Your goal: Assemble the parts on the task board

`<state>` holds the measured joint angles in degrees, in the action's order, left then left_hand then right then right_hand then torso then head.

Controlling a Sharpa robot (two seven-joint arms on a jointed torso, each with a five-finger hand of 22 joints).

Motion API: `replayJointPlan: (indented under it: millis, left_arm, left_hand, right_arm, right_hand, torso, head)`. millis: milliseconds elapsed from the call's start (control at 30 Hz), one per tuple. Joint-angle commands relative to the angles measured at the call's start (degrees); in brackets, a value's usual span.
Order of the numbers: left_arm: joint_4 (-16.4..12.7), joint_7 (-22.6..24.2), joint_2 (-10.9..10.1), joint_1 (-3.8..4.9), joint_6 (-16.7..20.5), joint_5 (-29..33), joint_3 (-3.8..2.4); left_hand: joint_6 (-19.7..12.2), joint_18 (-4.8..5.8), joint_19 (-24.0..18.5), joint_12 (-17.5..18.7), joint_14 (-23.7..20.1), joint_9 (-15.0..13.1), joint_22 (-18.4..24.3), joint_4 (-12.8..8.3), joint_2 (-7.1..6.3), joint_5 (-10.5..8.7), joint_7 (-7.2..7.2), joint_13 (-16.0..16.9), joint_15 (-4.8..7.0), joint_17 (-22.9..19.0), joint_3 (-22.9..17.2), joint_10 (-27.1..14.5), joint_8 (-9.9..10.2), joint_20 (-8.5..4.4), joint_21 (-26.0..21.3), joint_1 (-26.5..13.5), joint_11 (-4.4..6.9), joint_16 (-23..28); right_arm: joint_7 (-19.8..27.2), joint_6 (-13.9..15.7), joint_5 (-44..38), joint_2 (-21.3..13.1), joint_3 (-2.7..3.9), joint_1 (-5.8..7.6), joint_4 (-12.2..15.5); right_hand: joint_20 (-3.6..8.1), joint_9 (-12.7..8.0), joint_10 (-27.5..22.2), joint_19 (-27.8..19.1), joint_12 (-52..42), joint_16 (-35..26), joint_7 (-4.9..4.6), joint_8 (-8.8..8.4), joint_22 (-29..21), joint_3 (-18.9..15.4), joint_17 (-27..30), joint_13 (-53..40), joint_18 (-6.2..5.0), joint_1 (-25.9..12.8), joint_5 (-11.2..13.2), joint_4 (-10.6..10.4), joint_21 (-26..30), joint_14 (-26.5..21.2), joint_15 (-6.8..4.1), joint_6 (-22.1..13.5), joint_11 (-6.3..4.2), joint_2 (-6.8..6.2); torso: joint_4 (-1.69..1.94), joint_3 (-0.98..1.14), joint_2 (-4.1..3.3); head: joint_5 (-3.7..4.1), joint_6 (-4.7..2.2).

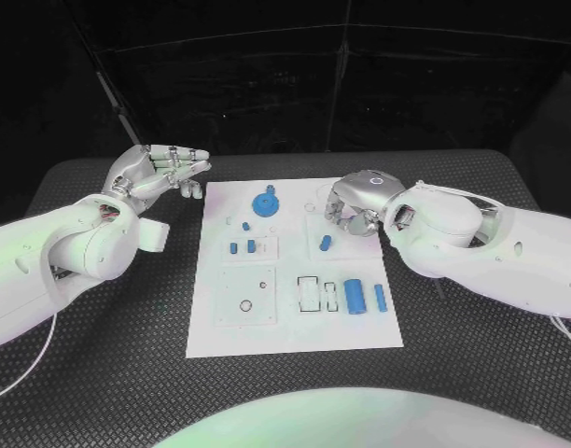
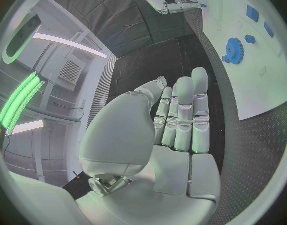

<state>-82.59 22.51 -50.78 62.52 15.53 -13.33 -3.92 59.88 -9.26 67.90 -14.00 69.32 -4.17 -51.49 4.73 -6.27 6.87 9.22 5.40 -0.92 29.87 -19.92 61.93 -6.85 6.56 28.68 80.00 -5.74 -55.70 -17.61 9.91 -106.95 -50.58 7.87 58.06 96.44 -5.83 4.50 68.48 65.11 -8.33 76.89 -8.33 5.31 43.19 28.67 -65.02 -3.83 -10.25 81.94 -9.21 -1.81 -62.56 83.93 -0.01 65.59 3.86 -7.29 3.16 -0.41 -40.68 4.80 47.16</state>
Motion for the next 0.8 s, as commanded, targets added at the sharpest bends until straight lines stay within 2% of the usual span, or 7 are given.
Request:
replayJointPlan:
  millis: [33, 200, 367, 433, 500, 800]
  left_arm:
    - [-0.1, 0.1, 0.0, 0.06, -0.5, 0.3, -0.07]
    - [-0.1, 0.0, 0.0, 0.06, -0.5, 0.3, -0.07]
    - [-0.1, 0.0, 0.1, 0.06, -0.5, 0.3, -0.07]
    - [-0.2, 0.0, 0.1, 0.06, -0.5, 0.3, -0.07]
    - [-0.2, 0.0, 0.1, 0.06, -0.6, 0.3, -0.07]
    - [-0.3, 0.0, 0.0, 0.06, -0.5, 0.3, -0.08]
  left_hand:
    - [-0.3, -1.17, -0.3, -0.4, -0.4, 0.1, 0.1, -0.1, 0.17, 0.00, 0.13, 0.1, -0.06, -0.1, 0.2, -0.5, 0.0, 0.19, -0.2, 0.2, 0.05, 0.2]
    - [-0.3, -1.17, -0.3, -0.4, -0.4, 0.1, 0.1, -0.1, 0.17, 0.00, 0.13, 0.1, -0.06, -0.1, 0.2, -0.5, 0.0, 0.19, -0.2, 0.2, 0.04, 0.2]
    - [-0.3, -1.17, -0.3, -0.4, -0.4, 0.1, 0.1, -0.1, 0.17, 0.00, 0.13, 0.1, -0.06, -0.1, 0.2, -0.5, 0.0, 0.19, -0.2, 0.2, 0.04, 0.2]
    - [-0.3, -1.17, -0.3, -0.4, -0.4, 0.1, 0.1, -0.1, 0.17, 0.00, 0.13, 0.1, -0.06, -0.1, 0.2, -0.5, 0.0, 0.19, -0.2, 0.2, 0.04, 0.2]
    - [-0.3, -1.16, -0.3, -0.4, -0.4, 0.1, 0.1, -0.2, 0.16, 0.00, 0.16, 0.1, -0.08, -0.1, 0.2, -0.6, 0.0, 0.20, -0.3, 0.2, 0.02, 0.3]
    - [-0.3, -1.16, -0.3, -0.4, -0.4, 0.1, 0.1, -0.2, 0.16, 0.00, 0.16, 0.1, -0.08, -0.1, 0.2, -0.6, 0.0, 0.20, -0.3, 0.2, 0.02, 0.3]
  right_arm:
    - [0.7, 1.6, 0.5, -0.2, 0.34, 0.11, 1.1]
    - [1.2, 2.4, 0.8, -0.3, 0.67, 0.12, 2.6]
    - [1.9, 3.0, 1.7, 0.2, 0.77, 0.11, 4.1]
    - [2.1, 3.0, 1.9, 0.5, 0.79, 0.11, 4.5]
    - [2.1, 3.0, 2.0, 0.7, 0.80, 0.11, 4.4]
    - [2.3, 3.4, 2.2, 0.9, 0.81, 0.11, 2.9]
  right_hand:
    - [0.33, -0.1, 0.2, 0.2, -0.1, 0.4, 0.21, 0.21, 0.0, 0.4, -0.1, 0.1, 1.17, -0.6, -0.2, -0.1, -0.3, 2.0, -0.52, -0.1, 0.35, -0.05]
    - [0.33, -0.1, 0.2, 0.2, -0.1, 0.4, 0.21, 0.20, 0.1, 0.4, -0.2, 0.1, 1.17, -0.6, -0.2, -0.1, -0.3, 2.0, -0.52, -0.1, 0.35, -0.07]
    - [0.34, -0.1, 0.2, 0.2, -0.1, 0.5, 0.22, 0.20, 0.1, 0.4, -0.3, 0.1, 1.18, -0.6, -0.2, -0.1, -0.3, 2.1, -0.52, -0.1, 0.34, -0.08]
    - [0.34, -0.1, 0.2, 0.2, -0.1, 0.5, 0.22, 0.20, 0.1, 0.4, -0.3, 0.1, 1.18, -0.6, -0.2, -0.1, -0.3, 2.1, -0.52, -0.1, 0.34, -0.08]
    - [0.34, -0.1, 0.2, 0.2, -0.1, 0.5, 0.22, 0.18, 0.1, 0.5, -0.2, 0.1, 1.17, -0.6, -0.2, 0.0, -0.3, 2.0, -0.52, -0.1, 0.33, -0.09]
    - [0.35, -0.1, 0.1, 0.2, 0.0, 0.5, 0.18, 0.08, 0.1, 0.5, -0.4, 0.1, 1.17, -0.7, -0.3, 0.1, -0.3, 2.1, -0.52, -0.2, 0.37, -0.25]
  torso:
    - [-0.02, -0.01, 0.00]
    - [0.02, 0.00, -0.01]
    - [0.03, -0.07, -0.07]
    - [0.04, -0.06, -0.09]
    - [0.06, -0.07, -0.04]
    - [-0.02, -0.06, 0.00]
  head:
    - [0.02, -0.02]
    - [-0.20, 0.04]
    - [-0.66, 0.16]
    - [-0.59, 0.17]
    - [-0.41, 0.20]
    - [-0.60, 0.14]
